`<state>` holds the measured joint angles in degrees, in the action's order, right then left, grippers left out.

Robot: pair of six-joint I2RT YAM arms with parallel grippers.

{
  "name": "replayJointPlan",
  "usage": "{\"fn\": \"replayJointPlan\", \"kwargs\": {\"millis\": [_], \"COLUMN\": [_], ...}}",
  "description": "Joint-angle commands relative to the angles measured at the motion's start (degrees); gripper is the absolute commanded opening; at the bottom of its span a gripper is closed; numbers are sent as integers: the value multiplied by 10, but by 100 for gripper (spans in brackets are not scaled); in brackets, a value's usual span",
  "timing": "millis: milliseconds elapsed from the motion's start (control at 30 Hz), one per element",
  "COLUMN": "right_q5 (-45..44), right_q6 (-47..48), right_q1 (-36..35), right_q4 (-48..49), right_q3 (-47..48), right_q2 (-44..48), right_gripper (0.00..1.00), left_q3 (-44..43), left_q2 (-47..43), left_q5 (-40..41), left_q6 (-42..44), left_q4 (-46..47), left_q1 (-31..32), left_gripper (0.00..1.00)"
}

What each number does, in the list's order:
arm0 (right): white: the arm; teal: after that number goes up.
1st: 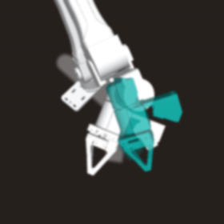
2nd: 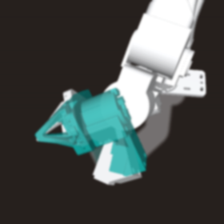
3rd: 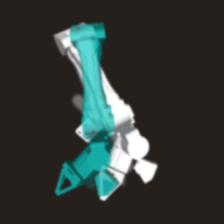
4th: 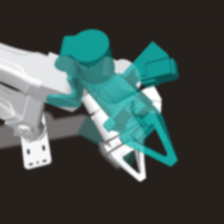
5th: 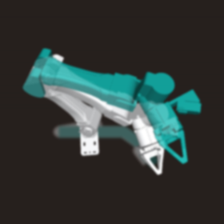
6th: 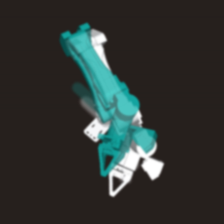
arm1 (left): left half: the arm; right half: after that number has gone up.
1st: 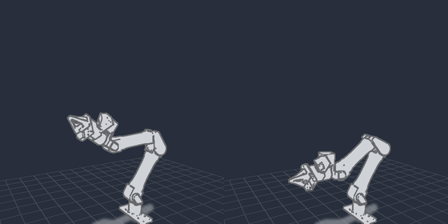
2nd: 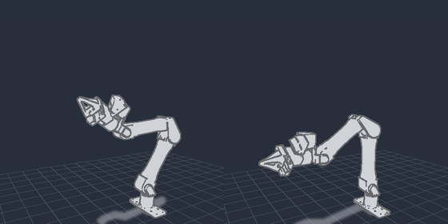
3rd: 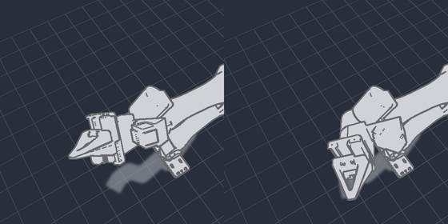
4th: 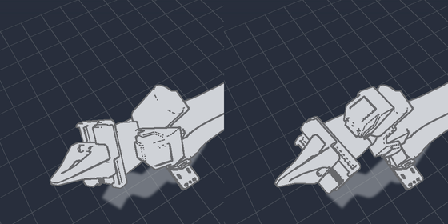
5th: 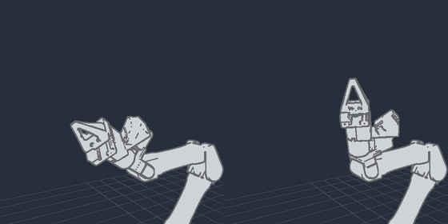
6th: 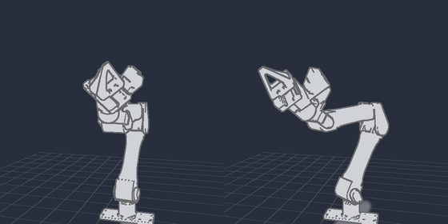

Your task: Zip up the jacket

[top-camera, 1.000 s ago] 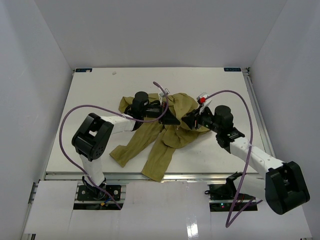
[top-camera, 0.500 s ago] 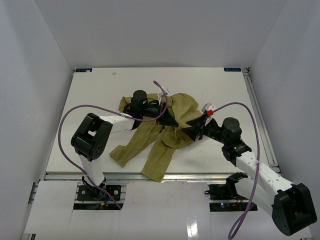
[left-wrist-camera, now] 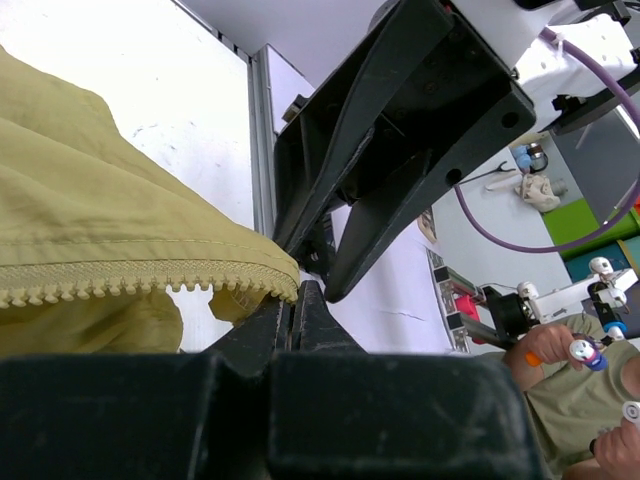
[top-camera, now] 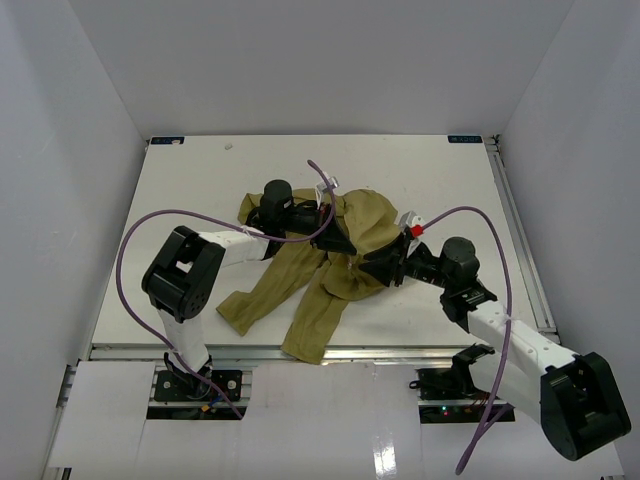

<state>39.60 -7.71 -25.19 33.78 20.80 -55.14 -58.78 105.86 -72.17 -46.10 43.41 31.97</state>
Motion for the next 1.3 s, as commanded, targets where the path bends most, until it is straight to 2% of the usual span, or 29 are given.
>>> {"fn": "replayJointPlan", "kwargs": {"millis": [0, 233, 867, 1267], "right_q5": [-4, 17, 51, 83], "right_q6": [14, 38, 35, 34], "right_q1": [1, 2, 2, 2], "right_q4": [34, 51, 105, 112], "right_q3": [18, 37, 25, 43], "right_q2": [-24, -79, -58, -92], "right_gripper": [41, 46, 49, 45], "left_q3": [-11, -7, -4, -3], "left_q2": [-23, -6, 15, 55], "left_q5": [-26, -37, -48, -65], "left_q6": [-25, -71, -77, -203], "left_q4": [53, 117, 131, 298], "left_q1": [-3, -3, -4, -5], "left_gripper": [0, 0, 0, 0]}}
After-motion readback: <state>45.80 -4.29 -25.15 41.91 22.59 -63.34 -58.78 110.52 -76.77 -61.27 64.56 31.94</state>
